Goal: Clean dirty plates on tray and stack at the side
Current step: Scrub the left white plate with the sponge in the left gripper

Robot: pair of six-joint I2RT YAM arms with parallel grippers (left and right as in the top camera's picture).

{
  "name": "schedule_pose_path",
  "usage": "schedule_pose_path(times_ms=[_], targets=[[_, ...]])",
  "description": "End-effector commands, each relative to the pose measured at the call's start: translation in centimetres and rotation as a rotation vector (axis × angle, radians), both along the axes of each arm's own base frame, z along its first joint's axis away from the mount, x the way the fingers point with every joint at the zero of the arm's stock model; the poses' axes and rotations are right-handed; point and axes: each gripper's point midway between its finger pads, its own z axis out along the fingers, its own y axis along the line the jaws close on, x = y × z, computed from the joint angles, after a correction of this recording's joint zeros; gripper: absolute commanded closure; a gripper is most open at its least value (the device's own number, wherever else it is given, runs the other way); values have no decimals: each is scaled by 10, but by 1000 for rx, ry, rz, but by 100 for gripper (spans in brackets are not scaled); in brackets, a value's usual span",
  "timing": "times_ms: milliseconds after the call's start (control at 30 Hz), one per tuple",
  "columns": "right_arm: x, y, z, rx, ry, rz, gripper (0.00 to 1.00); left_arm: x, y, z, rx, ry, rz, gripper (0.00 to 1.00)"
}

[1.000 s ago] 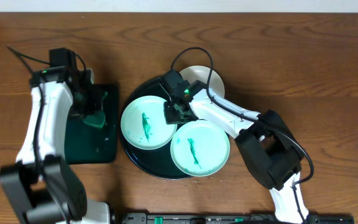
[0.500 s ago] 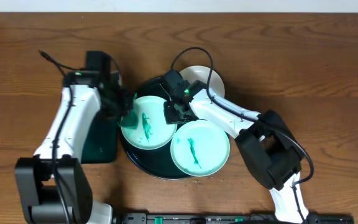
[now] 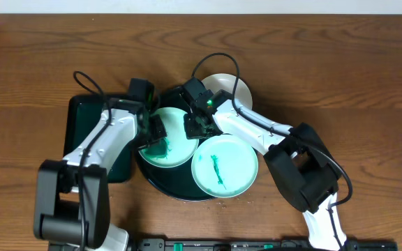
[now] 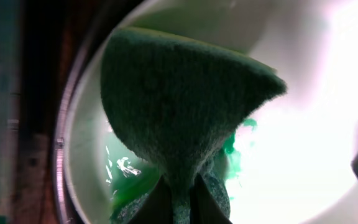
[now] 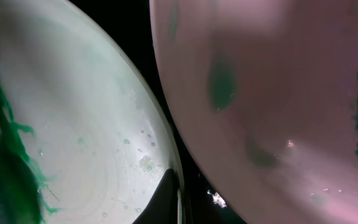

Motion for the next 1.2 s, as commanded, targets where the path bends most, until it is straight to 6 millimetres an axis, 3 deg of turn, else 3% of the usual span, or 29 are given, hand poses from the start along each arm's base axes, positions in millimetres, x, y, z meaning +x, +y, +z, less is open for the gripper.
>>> schedule_pose_path(times_ms=[0, 100, 267, 400, 533, 667, 700, 767, 900, 1000, 1067, 1167], targets=[[-3, -3, -23, -40, 19, 16, 99, -14, -17, -18, -39, 80, -9, 93], [-3, -3, -23, -40, 20, 16, 99, -17, -39, -23, -127, 99, -87, 93], [-3, -3, -23, -41, 21, 16, 99, -14, -92, -2, -434, 22, -318, 93], [-3, -3, -23, -40, 20, 16, 99, -6, -91, -2, -424, -15, -332, 93], [-3, -3, -23, -41, 21, 16, 99, 5, -56, -16, -217, -20, -247, 93], [-3, -3, -23, -41, 21, 16, 99, 1, 12, -23, 123, 38, -18, 93], [-3, -3, -23, -41, 21, 16, 99, -6, 44, -17, 280, 67, 72, 93], [-3, -3, -23, -41, 21, 16, 99, -9, 58, -11, 360, 81, 81, 93], [-3, -3, -23, -39, 19, 16, 99, -11, 62, -8, 389, 89, 79, 93], [-3, -3, -23, -40, 19, 16, 98, -14, 49, -12, 309, 109, 45, 93], [-3, -3, -23, -40, 19, 16, 98, -15, 21, -15, 150, 122, -66, 93], [-3, -3, -23, -40, 19, 16, 98, -18, -40, -7, -201, 103, -269, 93]])
